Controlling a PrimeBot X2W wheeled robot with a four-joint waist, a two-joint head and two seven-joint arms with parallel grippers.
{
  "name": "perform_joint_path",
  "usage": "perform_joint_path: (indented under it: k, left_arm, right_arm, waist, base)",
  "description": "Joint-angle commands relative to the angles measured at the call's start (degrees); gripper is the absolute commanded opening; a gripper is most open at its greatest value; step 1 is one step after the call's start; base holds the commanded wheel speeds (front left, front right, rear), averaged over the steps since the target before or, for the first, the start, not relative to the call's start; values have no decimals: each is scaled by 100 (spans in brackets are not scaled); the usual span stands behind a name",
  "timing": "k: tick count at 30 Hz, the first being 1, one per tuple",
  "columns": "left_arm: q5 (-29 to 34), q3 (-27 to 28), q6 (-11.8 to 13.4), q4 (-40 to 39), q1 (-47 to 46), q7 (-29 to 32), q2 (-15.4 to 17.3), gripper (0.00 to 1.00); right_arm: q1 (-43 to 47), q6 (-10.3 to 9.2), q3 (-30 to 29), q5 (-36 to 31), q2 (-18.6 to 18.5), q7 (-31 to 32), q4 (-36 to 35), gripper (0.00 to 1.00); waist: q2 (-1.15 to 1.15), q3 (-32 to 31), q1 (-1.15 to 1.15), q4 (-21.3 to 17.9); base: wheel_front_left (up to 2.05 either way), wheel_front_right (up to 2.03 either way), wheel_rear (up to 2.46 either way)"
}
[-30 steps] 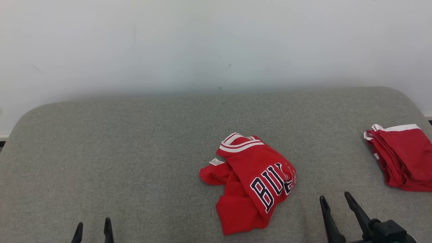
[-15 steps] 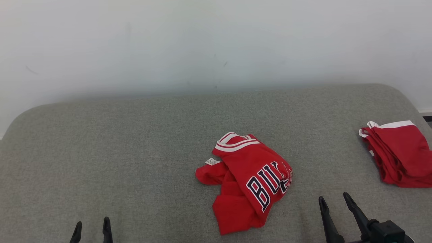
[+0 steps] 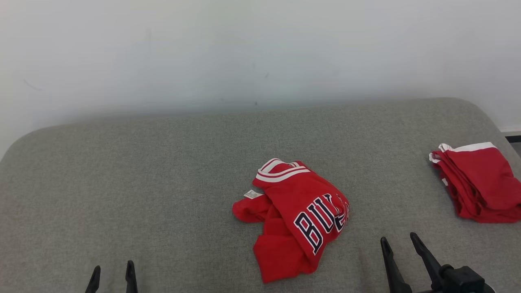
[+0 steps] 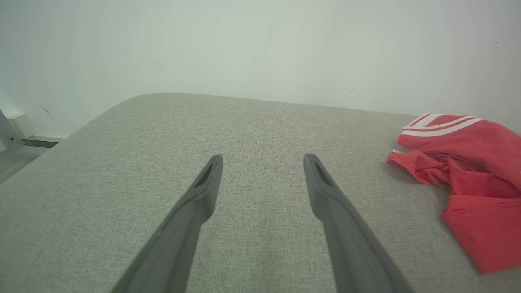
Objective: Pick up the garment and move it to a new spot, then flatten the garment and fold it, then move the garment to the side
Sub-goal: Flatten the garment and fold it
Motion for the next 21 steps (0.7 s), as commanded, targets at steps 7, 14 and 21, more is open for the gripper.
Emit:
perform_joint_path:
  k: [7, 14, 21]
  left_arm:
    - [85, -194, -35, 196, -431, -14, -15, 100]
    - [-123, -704, -31, 765, -1809, 1485, 52, 100]
    - [-490, -938, 155, 1431, -3454, 3121, 3, 100]
  right_arm:
    - [-60, -15, 47, 2, 3, -40, -28, 100]
    - [-87, -15, 108, -1, 9, -9, -39, 100]
    - [-260, -15, 278, -22, -26, 27, -107, 100]
  waist:
    - [0, 45, 0, -139]
    - [0, 183, 0, -529]
    - [0, 545, 0, -1442]
  base:
    - [0, 0, 0]
    - [0, 0, 0]
    - [0, 0, 0]
